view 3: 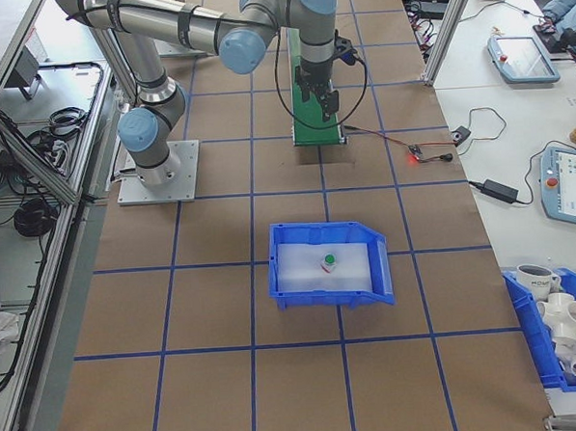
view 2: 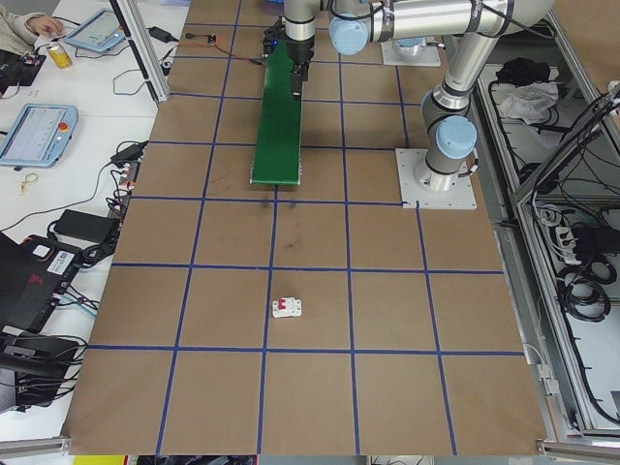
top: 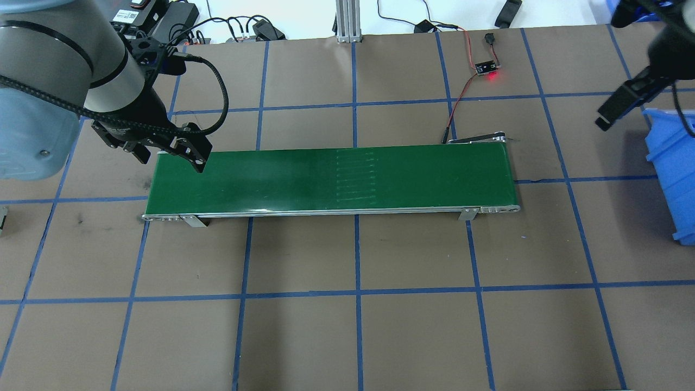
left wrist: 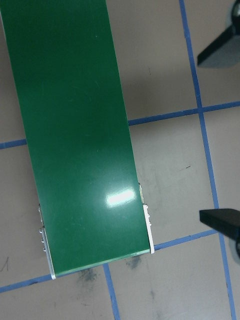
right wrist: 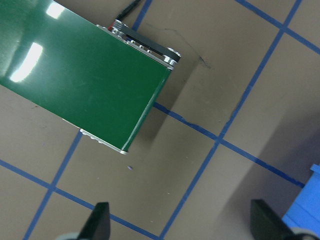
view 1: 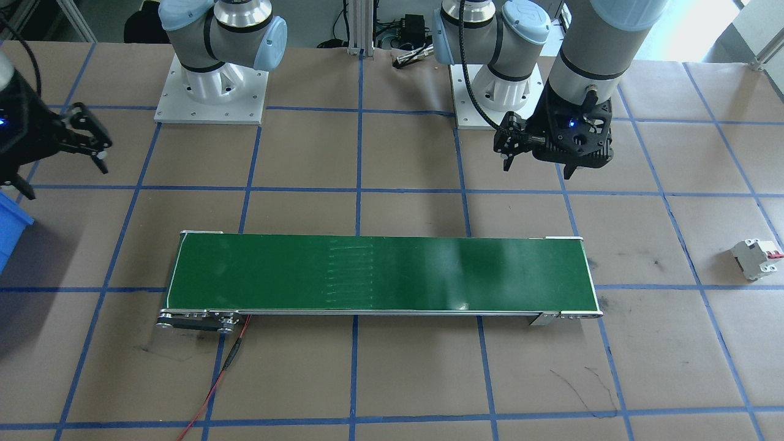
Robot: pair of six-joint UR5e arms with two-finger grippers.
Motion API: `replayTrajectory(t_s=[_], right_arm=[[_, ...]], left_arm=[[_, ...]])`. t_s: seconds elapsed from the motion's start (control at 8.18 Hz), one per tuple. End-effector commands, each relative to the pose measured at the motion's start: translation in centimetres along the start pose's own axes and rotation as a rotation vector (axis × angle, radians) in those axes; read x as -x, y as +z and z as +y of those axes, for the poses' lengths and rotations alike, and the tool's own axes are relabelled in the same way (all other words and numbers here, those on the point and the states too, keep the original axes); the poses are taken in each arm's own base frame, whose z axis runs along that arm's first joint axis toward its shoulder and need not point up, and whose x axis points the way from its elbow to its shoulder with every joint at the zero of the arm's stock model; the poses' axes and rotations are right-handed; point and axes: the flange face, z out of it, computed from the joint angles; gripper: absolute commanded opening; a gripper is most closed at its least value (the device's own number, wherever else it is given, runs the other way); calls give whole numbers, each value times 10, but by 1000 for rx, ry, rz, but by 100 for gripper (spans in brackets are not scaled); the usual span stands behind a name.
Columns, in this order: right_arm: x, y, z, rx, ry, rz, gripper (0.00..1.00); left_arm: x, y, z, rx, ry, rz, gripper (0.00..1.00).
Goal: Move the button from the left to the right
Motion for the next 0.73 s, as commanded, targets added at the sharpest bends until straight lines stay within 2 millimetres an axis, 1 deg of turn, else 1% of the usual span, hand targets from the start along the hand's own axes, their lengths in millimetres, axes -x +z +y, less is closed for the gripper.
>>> replayTrajectory(t_s=[0.0,0.12,0.24,0.61], right_arm=[[108,-5,-44,4,66,10,100],[131,-5,-52,-2,123,7,100],[143,-6,-55,-1,139,9,100],[145,-7,-54,1,164,8,100]], left_arm=[[-4,-1,2,-8,-17,26,100],[-4,-3,5,-10,-11,23,100],[-3,-3,5,-11,-10,18,100],[1,-4,6,-5,-12,-22,100]])
